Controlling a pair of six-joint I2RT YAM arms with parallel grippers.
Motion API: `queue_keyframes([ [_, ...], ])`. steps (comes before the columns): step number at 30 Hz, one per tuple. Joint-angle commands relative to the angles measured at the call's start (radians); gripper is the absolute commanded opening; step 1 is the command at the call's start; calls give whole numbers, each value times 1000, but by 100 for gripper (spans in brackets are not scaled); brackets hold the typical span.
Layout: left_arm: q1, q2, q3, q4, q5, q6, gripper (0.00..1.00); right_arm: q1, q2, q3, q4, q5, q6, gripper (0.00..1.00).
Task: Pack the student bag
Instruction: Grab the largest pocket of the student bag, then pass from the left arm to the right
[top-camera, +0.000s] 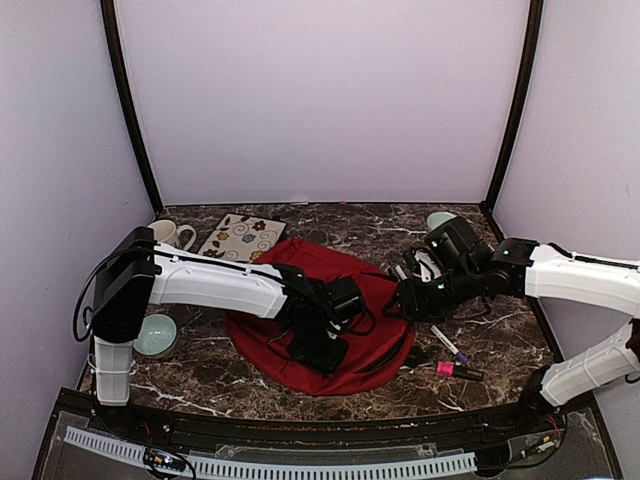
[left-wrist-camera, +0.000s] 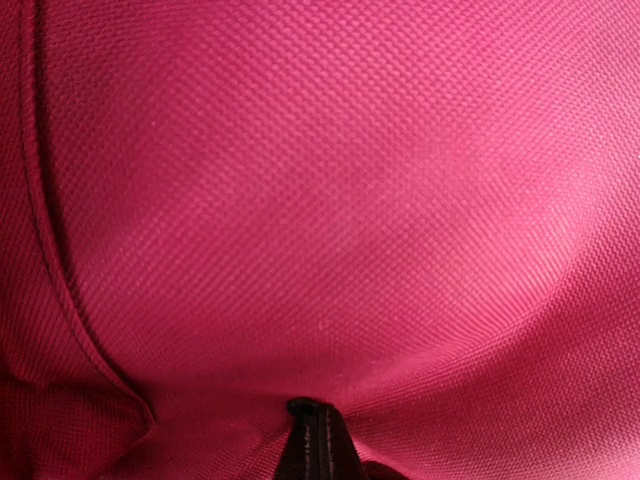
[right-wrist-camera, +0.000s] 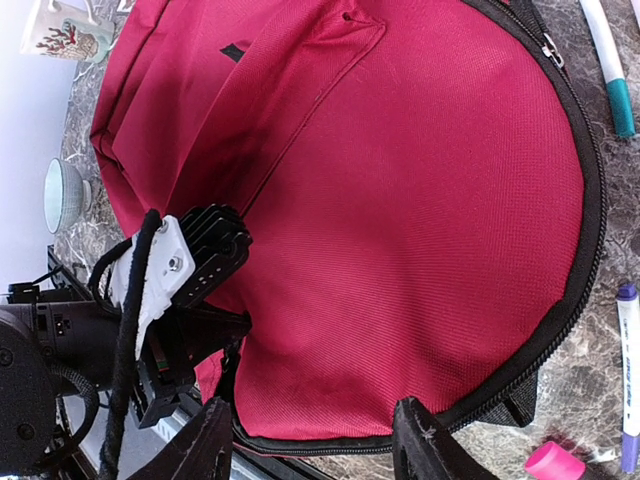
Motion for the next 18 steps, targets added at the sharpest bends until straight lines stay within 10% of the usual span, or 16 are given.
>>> queue_keyframes([
  [1, 2, -90, -11, -9, 9, 13, 0, 2, -16, 5, 28, 8, -46, 55],
  [18, 0, -281, -36, 27, 3, -21, 0, 6, -13, 1, 260, -162, -225, 53],
])
